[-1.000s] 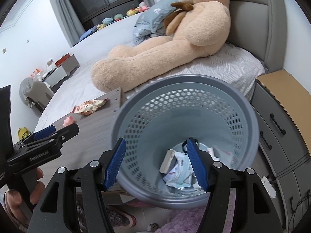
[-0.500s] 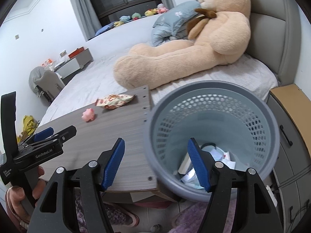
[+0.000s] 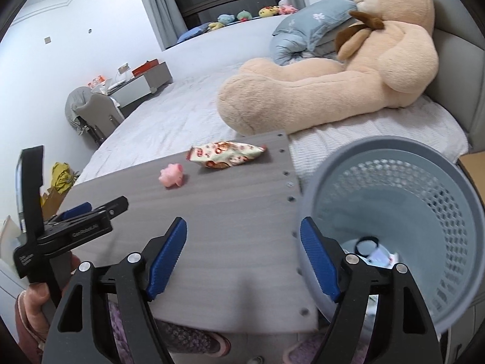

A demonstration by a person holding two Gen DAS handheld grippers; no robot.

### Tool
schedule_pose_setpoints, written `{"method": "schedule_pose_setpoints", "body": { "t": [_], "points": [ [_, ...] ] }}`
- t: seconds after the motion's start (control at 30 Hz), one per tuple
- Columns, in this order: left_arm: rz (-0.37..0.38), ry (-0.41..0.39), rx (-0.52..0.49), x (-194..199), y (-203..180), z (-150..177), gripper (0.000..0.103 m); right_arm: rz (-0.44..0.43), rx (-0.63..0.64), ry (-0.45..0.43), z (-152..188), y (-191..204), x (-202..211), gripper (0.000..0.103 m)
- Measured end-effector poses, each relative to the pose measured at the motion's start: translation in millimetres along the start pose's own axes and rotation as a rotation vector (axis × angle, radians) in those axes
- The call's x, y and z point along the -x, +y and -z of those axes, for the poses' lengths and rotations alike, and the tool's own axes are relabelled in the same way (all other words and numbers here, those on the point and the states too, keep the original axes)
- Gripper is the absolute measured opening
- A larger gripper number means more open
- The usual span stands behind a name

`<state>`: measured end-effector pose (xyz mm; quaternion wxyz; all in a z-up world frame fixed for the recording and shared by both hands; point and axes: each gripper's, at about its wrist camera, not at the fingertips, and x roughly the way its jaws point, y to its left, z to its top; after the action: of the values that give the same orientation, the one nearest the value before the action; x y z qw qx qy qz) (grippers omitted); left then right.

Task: Collect trash
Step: 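Grasp the pink pig toy with the left gripper while the right gripper approaches the snack wrapper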

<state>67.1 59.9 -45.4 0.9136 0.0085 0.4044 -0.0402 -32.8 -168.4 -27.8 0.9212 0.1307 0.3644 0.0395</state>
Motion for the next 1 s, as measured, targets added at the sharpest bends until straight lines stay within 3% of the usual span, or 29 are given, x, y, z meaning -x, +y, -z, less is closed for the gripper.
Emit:
{"method": "schedule_pose_setpoints", "body": {
  "t": [0.23,0.53,0.77,0.83,1.0],
  "points": [
    [0.02,0.038,-0.007,-38,-2,-12,0.096,0.004,0.032,0.022,-12,7,-26,0.074],
    [0.049,0.106,-0.053,-88,-28,-29,0.096,0.031,-0.04,0.063,-15,-15,-50,0.074],
    [0.06,0.102,-0.041,-98,-31,-36,0.095,0.035,-0.05,0.064,-15,-22,-58,0.074],
    [0.053,0.093,-0.046,-98,-34,-38,0.09,0.03,-0.055,0.062,-15,-23,-58,0.074],
    [0.081,0.098,-0.081,-100,-40,-39,0.049,0.03,-0.053,0.062,-15,-24,-57,0.074]
  ]
}}
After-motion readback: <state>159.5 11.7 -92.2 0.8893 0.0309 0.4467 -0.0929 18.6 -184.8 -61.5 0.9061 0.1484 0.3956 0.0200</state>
